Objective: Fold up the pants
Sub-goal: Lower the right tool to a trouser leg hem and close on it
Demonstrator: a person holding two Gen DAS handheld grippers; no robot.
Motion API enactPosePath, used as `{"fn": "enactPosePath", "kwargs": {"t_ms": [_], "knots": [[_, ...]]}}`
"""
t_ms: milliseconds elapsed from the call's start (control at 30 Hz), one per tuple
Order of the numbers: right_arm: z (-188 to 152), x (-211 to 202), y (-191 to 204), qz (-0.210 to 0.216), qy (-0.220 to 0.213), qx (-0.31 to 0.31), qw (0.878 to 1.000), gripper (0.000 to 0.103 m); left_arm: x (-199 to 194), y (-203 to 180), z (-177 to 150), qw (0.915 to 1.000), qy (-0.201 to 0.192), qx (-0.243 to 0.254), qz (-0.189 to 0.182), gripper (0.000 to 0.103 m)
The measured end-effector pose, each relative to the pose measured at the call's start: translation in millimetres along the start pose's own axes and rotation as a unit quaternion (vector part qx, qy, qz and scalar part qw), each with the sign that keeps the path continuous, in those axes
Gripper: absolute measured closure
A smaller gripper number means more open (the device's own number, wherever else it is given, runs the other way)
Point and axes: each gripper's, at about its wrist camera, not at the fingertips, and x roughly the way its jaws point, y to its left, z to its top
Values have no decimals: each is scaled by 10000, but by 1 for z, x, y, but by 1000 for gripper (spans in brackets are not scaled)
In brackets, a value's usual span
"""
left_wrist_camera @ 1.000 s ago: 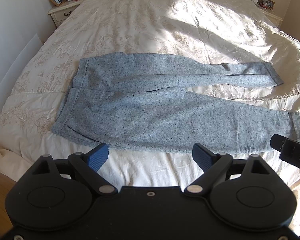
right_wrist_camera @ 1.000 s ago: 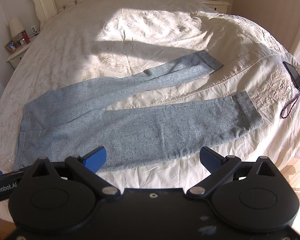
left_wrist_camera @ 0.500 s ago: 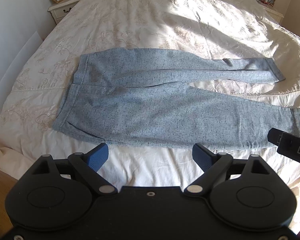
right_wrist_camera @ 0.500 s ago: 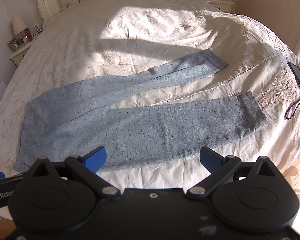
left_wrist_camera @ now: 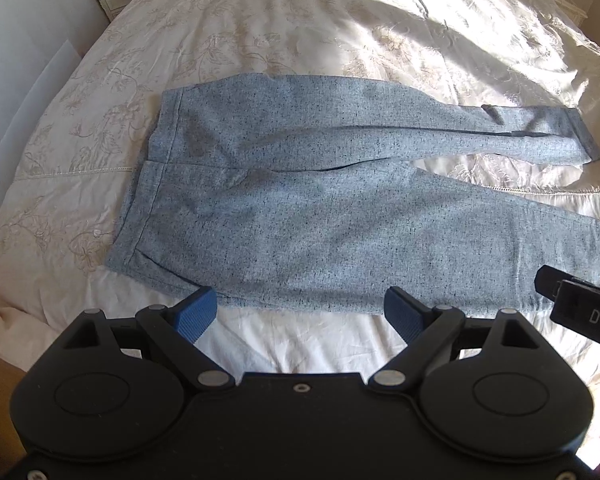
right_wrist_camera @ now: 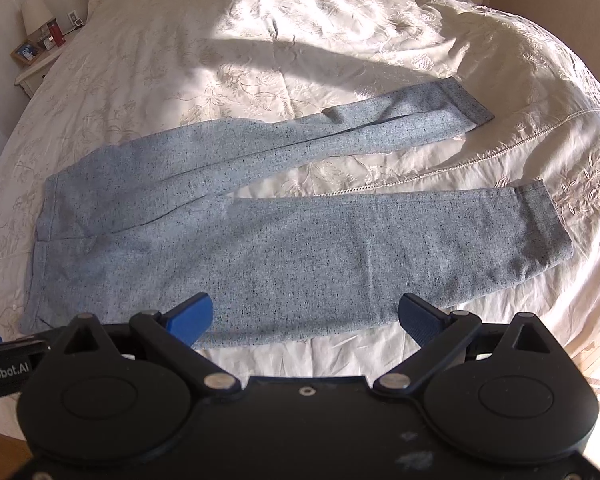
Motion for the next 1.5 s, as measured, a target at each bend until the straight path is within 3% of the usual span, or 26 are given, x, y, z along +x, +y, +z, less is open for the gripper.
{"fn": "enactPosePath", "kwargs": {"t_ms": [133, 300, 500, 533, 567, 633, 667, 700, 767, 967, 1167, 1333, 1433, 1500], "knots": [[31, 23, 2, -67, -6, 162, 9998, 0, 19, 7, 39, 9998, -38, 76, -157, 18], [71, 58, -9, -150, 95, 540, 9984, 1, 51, 23, 88, 9987, -60, 25, -503, 33], [129, 90, -39, -505, -198, 720, 9959, 7, 89, 32, 143, 9988, -377, 35, -308, 34], [141, 98, -46, -537, -153, 736, 9957, 19, 94, 32, 150, 9988, -406, 26, -273, 34], [151, 106, -53, -556, -106, 751, 9956, 39, 100, 34, 159, 9989, -400, 15, -252, 35], [173, 125, -67, -609, -20, 808, 9949, 66, 110, 32, 171, 9989, -370, -26, -277, 35], [188, 137, -78, -647, -12, 889, 9939, 68, 116, 31, 177, 9990, -349, -40, -282, 35], [198, 145, -86, -669, -45, 950, 9932, 68, 120, 30, 181, 9990, -348, -50, -279, 35], [225, 167, -106, -778, -69, 1088, 9910, 56, 127, 26, 188, 9991, -354, -73, -230, 35], [301, 244, -173, -1124, -5, 1769, 9778, 44, 146, 19, 205, 9993, -251, -264, -100, 35], [360, 313, -215, -1681, -1, 1908, 9671, 29, 161, 14, 206, 9990, -129, -349, 235, 35], [373, 357, -229, -1862, 437, 2094, 9589, 28, 166, 14, 197, 9981, 74, -460, 410, 35], [365, 379, -232, -1983, 922, 2076, 9535, 29, 166, 13, 197, 9978, 83, -453, 471, 35], [355, 384, -239, -1870, 1189, 2141, 9514, 40, 166, 11, 201, 9980, 43, -410, 487, 34]]}}
